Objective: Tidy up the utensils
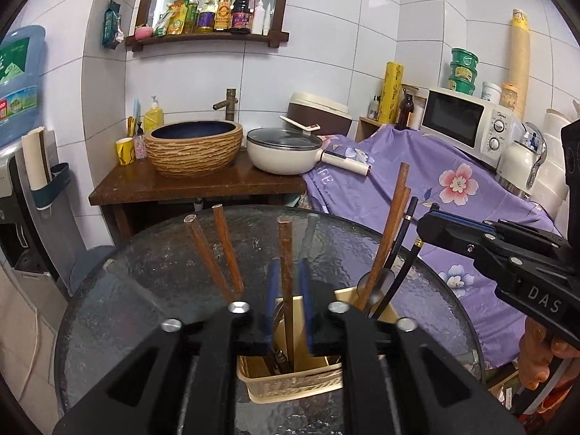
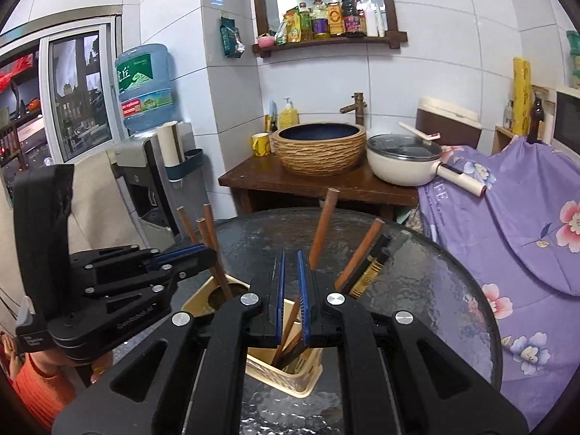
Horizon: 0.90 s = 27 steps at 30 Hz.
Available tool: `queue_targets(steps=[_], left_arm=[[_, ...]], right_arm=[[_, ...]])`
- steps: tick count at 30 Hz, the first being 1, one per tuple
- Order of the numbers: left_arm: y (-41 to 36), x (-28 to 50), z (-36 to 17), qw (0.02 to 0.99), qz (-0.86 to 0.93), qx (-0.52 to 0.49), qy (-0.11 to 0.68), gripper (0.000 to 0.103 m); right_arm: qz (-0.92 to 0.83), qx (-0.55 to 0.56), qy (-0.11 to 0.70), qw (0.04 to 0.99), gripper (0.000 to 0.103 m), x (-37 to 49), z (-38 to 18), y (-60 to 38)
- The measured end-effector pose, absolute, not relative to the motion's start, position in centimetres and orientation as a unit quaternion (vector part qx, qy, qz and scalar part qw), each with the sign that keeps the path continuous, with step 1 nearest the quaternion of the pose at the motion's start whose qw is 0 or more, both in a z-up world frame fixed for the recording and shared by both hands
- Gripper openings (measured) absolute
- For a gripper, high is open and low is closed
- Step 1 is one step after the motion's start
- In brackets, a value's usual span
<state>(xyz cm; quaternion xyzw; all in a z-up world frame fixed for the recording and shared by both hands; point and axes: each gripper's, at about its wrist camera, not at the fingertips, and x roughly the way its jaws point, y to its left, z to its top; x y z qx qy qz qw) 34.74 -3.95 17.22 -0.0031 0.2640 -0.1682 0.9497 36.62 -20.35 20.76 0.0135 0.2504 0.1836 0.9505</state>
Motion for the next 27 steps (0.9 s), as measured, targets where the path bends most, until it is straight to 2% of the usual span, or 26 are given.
queue_targets(steps=[1, 2, 3, 4, 5, 6, 7, 9, 10, 14, 22, 27], left_arm=[[-3.8, 34.2, 17.3, 0.953, -0.164, -0.002, 0.256, 0.038], [-3.7, 33.6, 17.4, 0.955, -0.162, -0.002, 0.248, 0.053], [-3.3, 32.6, 17.5, 0.958, -0.163, -0.006, 0.236, 0.064], [-2.9, 31.6, 17.5, 0.960, -0.165, -0.011, 0.226, 0.073], [-2.4, 30.5, 17.4, 0.963, -0.165, -0.017, 0.210, 0.078], [-2.1, 29.8, 17.2, 0.966, -0.160, -0.019, 0.202, 0.089], [-1.5, 28.3, 16.7, 0.971, -0.149, -0.022, 0.185, 0.096], [-0.8, 25.8, 15.6, 0.980, -0.126, -0.019, 0.153, 0.097], [-0.4, 24.2, 14.7, 0.984, -0.115, -0.013, 0.135, 0.097], [0.5, 17.3, 10.6, 0.994, -0.083, 0.009, 0.075, 0.097], [1.4, 8.2, 4.5, 0.995, -0.048, -0.023, 0.084, 0.097], [1.4, 5.2, 2.5, 0.994, -0.044, -0.023, 0.100, 0.097]], right_arm=[[0.179, 0.012, 0.243, 0.953, 0.025, 36.1, 20.7, -20.5], [0.176, 0.011, 0.235, 0.956, 0.035, 35.5, 20.8, -20.5], [0.173, 0.013, 0.226, 0.959, 0.053, 35.0, 20.8, -20.7], [0.167, 0.017, 0.208, 0.963, 0.059, 33.9, 20.9, -21.0], [0.161, 0.016, 0.194, 0.967, 0.059, 32.8, 20.9, -21.1], [0.153, 0.012, 0.182, 0.971, 0.060, 31.5, 20.7, -21.3], [0.147, 0.011, 0.173, 0.974, 0.069, 30.7, 20.6, -21.3], [0.118, 0.010, 0.147, 0.982, 0.087, 27.6, 19.5, -21.7], [0.103, 0.012, 0.128, 0.986, 0.089, 25.3, 18.3, -21.8], [0.087, 0.013, 0.106, 0.990, 0.093, 19.5, 14.2, -21.4], [0.056, 0.042, 0.115, 0.991, 0.097, 10.2, 5.6, -19.9], [0.036, 0.004, 0.115, 0.993, 0.097, 6.0, 3.6, -19.3]])
